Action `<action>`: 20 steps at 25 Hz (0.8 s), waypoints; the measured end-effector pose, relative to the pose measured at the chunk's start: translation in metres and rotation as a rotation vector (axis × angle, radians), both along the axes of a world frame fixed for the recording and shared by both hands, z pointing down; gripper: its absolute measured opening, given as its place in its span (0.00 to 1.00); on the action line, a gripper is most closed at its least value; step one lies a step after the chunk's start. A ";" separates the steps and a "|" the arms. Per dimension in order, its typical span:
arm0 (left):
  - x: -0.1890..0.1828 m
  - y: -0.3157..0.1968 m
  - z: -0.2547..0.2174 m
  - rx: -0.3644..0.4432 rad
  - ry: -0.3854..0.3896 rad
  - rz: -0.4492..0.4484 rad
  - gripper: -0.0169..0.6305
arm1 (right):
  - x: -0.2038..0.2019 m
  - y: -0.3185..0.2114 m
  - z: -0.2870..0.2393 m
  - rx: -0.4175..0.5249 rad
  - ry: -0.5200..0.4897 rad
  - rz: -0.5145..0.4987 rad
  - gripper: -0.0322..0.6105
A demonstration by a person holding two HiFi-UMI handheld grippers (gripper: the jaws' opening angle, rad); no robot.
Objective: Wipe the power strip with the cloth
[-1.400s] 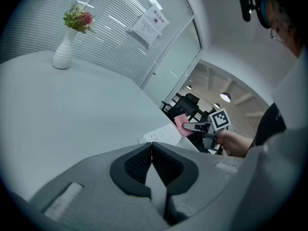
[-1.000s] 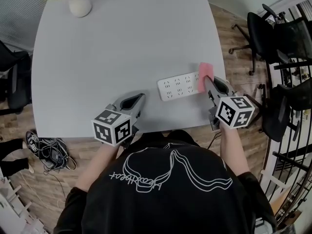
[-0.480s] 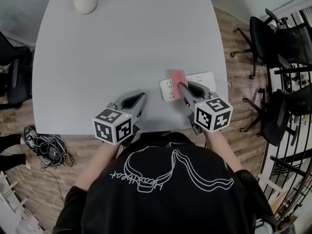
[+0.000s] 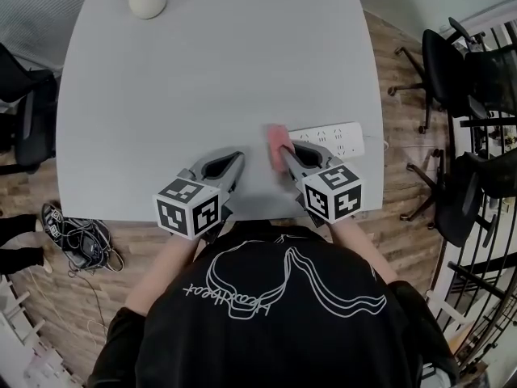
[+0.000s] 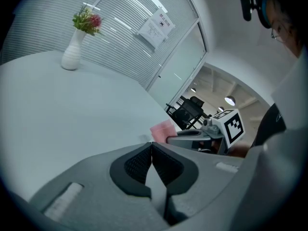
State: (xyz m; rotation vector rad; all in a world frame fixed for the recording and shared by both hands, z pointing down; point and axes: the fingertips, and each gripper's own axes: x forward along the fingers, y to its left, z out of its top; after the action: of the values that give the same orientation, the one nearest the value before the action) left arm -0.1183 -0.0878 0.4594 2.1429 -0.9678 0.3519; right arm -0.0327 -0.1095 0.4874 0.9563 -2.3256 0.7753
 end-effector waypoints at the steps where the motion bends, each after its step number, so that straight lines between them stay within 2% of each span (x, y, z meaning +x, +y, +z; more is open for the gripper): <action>1: -0.001 0.000 0.000 -0.001 0.001 -0.001 0.05 | -0.001 0.000 0.001 -0.003 0.005 0.000 0.12; 7: 0.006 -0.001 0.006 -0.007 0.000 0.017 0.05 | 0.000 0.000 0.006 0.016 0.051 -0.003 0.12; 20: 0.014 0.005 0.007 -0.013 -0.008 0.043 0.05 | 0.021 0.001 0.009 0.007 0.056 0.044 0.12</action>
State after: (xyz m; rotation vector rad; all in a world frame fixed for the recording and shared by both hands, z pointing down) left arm -0.1039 -0.0823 0.4660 2.1549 -0.9226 0.3876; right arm -0.0115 -0.1089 0.4964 1.0223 -2.2673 0.7486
